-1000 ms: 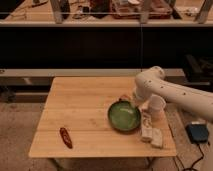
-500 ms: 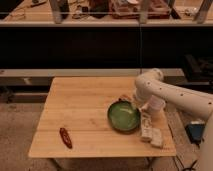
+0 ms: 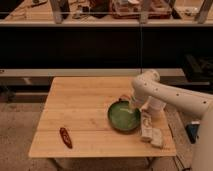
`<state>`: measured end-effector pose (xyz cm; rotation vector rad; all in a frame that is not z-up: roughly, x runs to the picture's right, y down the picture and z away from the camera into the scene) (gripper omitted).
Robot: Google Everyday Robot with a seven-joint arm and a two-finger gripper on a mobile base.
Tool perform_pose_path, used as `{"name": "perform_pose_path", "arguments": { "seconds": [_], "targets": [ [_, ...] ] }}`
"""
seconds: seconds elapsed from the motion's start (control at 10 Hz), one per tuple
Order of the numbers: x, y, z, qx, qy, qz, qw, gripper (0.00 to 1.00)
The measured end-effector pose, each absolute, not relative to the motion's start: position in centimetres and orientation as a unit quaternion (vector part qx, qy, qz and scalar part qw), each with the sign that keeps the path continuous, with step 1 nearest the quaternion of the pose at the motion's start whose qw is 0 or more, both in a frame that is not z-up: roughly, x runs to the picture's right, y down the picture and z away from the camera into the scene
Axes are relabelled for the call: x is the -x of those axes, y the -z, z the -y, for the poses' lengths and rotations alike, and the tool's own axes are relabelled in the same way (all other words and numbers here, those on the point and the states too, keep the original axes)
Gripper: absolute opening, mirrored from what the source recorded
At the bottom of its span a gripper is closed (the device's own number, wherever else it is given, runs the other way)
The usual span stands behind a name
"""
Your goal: Pick up the ceramic bowl
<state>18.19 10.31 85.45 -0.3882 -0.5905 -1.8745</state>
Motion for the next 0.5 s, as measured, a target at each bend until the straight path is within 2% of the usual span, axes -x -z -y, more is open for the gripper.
{"name": "perform_pose_path", "arguments": {
  "seconds": [0.5],
  "targets": [
    [-18.9,-86.7,-11.0,0.162,0.789,0.247,0.538,0.4]
  ]
}}
